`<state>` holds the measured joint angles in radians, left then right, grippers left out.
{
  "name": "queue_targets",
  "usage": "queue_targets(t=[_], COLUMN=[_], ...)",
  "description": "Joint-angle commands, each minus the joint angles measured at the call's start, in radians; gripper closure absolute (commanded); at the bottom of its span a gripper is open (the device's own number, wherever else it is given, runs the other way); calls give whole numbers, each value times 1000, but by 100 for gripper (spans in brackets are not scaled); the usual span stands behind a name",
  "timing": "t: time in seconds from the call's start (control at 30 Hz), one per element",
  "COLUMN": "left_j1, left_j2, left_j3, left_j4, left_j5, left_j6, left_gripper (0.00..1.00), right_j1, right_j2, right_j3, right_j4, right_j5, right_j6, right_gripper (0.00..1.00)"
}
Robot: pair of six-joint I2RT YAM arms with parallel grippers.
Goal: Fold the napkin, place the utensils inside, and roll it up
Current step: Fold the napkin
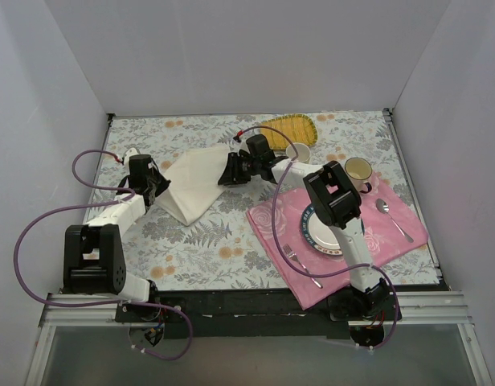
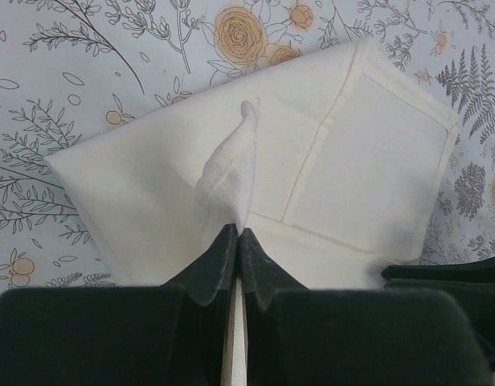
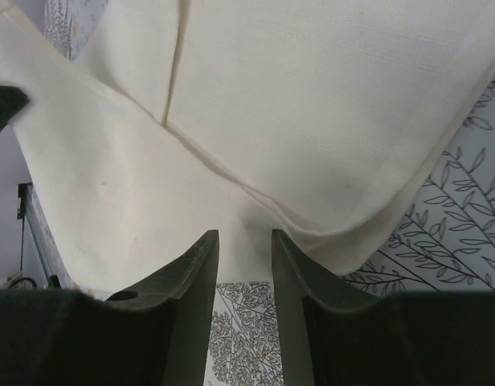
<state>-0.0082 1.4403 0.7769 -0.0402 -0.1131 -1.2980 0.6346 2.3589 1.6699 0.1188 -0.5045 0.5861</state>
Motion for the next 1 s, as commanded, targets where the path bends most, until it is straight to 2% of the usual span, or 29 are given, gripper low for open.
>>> queue_targets(t=[0.0, 0.13, 0.3, 0.33, 0.43, 0.47, 0.5, 0.6, 0.7, 0.8, 0.87, 0.97], left_j1=[2, 2, 7, 43, 53, 53, 51, 45, 40, 40, 40, 43], left_j2=[-29, -21, 14, 28, 71, 78, 68, -22, -82, -101, -69, -23], left_j3=[21, 15, 18, 24, 74, 96, 113, 148, 151, 143, 157, 154], left_j4=[34, 36, -64, -91, -179, -202, -236, -248, -245, -242, -253, -228], left_j5=[29, 21, -120, -129, -187, -204, -230, -250, -154, 27, 164, 239], left_j6=[0, -6, -21, -33, -41, -31, -20, 8, 17, 8, -12, -52], left_gripper=[100, 100, 100, 100, 85, 71, 63, 48, 48, 53, 65, 84], right_j1=[-18, -18, -16, -18, -18, -16, -18, -18, -18, -16, -12, -7], right_j2=[-47, -40, -32, -32, -30, -30, -27, -30, -33, -35, -36, -36], right_j3=[-55, -56, -50, -49, -42, -41, -38, -32, -27, -10, 8, 21], right_j4=[-33, -34, -30, -30, -25, -25, -28, -36, -42, -59, -87, -102], right_j5=[129, 107, 101, 93, 84, 80, 74, 67, 63, 57, 64, 66], right_j6=[-22, -9, -2, -3, 3, 3, 3, -2, -8, -25, -52, -68], right_gripper=[59, 59, 60, 60, 60, 60, 60, 60, 60, 60, 60, 60])
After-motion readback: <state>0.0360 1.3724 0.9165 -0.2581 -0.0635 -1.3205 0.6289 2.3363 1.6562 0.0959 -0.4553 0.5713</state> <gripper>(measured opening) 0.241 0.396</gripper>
